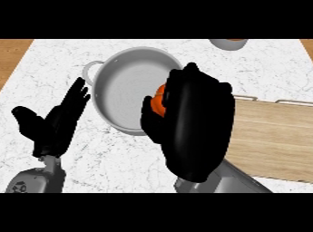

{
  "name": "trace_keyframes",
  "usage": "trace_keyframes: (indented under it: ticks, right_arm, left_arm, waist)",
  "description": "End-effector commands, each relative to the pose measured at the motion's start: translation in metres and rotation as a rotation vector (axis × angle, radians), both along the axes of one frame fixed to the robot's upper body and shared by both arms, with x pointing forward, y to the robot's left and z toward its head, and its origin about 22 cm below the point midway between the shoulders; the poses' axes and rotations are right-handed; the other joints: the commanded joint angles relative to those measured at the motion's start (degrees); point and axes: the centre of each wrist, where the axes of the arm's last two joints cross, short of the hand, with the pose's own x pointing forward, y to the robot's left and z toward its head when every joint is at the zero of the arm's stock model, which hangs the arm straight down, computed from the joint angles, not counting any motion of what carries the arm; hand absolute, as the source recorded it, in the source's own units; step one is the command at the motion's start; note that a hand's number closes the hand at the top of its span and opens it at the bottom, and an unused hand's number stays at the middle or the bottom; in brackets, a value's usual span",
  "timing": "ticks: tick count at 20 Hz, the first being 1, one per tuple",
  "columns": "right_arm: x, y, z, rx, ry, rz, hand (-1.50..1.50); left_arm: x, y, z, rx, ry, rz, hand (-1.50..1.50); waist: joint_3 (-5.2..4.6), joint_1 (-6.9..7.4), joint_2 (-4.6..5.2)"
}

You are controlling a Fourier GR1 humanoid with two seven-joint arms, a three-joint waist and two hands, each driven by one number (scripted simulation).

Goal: Pick the squash from the tray and place it in the pot

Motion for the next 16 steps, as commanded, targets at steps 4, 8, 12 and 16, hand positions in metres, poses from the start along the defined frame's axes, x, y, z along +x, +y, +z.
trace_keyframes:
  ticks: [4, 8, 12, 16]
  right_arm:
    - [0.022, 0.018, 0.036, 0.122, 0.066, -0.199, 1.5]
    - [0.043, 0.019, 0.049, 0.146, 0.089, -0.238, 1.5]
    - [0.071, 0.022, 0.053, 0.158, 0.14, -0.287, 1.5]
    - [0.091, 0.028, 0.04, 0.176, 0.181, -0.294, 1.5]
  left_arm:
    - [0.004, -0.012, 0.003, -0.006, -0.016, -0.029, 0.0]
    - [0.012, -0.01, 0.014, -0.008, -0.021, -0.027, 0.0]
    - [0.014, -0.019, 0.011, 0.007, -0.029, -0.043, 0.0]
    - [0.016, -0.019, 0.008, 0.004, -0.029, -0.049, 0.0]
  waist:
    - [0.04, 1.89, 0.81]
    - [0.06, 1.76, 0.99]
    - [0.08, 2.09, 1.54]
    - [0.13, 2.41, 1.74]
